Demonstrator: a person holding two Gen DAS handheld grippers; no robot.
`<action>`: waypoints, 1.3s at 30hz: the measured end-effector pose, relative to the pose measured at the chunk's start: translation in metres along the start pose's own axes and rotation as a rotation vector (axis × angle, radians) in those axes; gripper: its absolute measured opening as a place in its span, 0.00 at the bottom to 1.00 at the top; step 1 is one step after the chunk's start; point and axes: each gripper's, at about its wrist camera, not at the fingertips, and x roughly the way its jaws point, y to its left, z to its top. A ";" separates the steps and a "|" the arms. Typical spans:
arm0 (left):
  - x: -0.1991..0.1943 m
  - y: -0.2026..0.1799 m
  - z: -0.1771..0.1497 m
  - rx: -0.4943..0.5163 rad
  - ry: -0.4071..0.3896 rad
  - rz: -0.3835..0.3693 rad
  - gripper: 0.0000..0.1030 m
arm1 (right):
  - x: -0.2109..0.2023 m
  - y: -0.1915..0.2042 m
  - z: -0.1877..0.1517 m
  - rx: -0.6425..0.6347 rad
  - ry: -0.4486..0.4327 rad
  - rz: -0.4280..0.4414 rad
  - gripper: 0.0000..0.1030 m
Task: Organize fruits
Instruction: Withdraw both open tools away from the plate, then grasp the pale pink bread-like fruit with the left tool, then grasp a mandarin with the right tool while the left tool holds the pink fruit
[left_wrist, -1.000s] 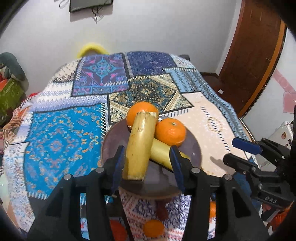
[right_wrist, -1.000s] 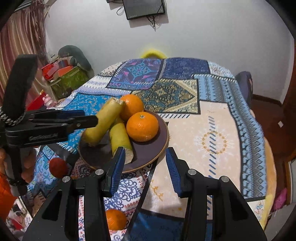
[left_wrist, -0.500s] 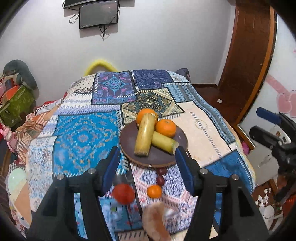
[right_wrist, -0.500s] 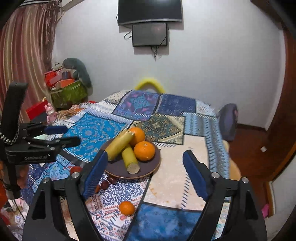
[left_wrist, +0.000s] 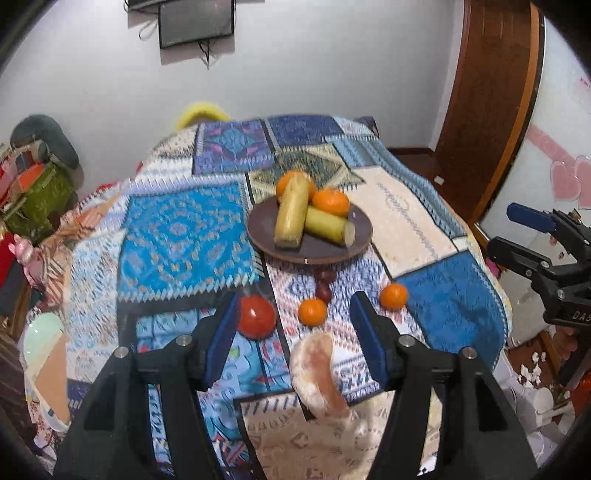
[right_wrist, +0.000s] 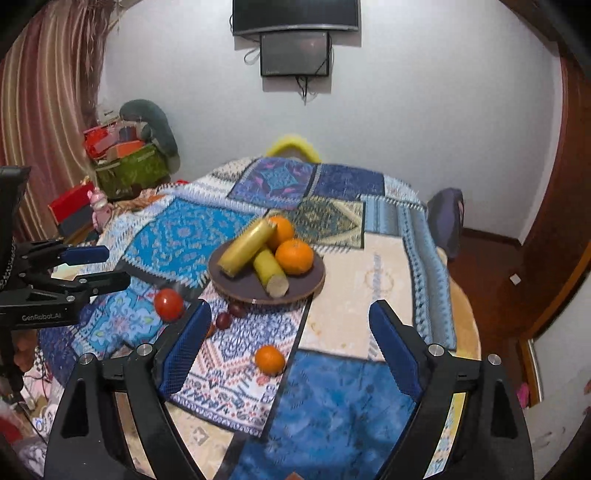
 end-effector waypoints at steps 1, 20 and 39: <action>0.004 0.000 -0.005 -0.002 0.014 -0.009 0.60 | 0.003 0.001 -0.003 -0.001 0.010 -0.004 0.83; 0.052 0.000 -0.032 0.038 0.151 -0.099 0.73 | 0.060 0.023 -0.046 -0.062 0.130 0.014 0.83; 0.121 -0.001 -0.055 0.046 0.329 -0.118 0.62 | 0.128 0.011 -0.068 0.018 0.287 0.091 0.68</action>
